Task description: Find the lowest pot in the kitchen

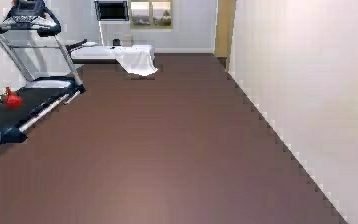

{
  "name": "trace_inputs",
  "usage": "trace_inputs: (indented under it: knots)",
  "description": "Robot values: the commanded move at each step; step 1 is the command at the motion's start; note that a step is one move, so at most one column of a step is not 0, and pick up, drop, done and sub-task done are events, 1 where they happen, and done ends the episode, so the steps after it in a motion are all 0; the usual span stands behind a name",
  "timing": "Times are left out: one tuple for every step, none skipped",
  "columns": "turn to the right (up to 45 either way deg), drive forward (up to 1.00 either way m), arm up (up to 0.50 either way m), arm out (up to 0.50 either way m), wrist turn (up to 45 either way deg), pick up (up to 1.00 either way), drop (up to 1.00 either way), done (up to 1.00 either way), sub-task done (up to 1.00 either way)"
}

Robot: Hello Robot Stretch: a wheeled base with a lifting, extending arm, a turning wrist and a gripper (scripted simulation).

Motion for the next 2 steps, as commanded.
trace_inputs:
  knots:
    - [6.0,0.0,0.0,0.0,0.0,0.0,0.0,0.0,0.0]
    - [0.0,1.0,0.0,0.0,0.0,0.0,0.0,0.0,0.0]
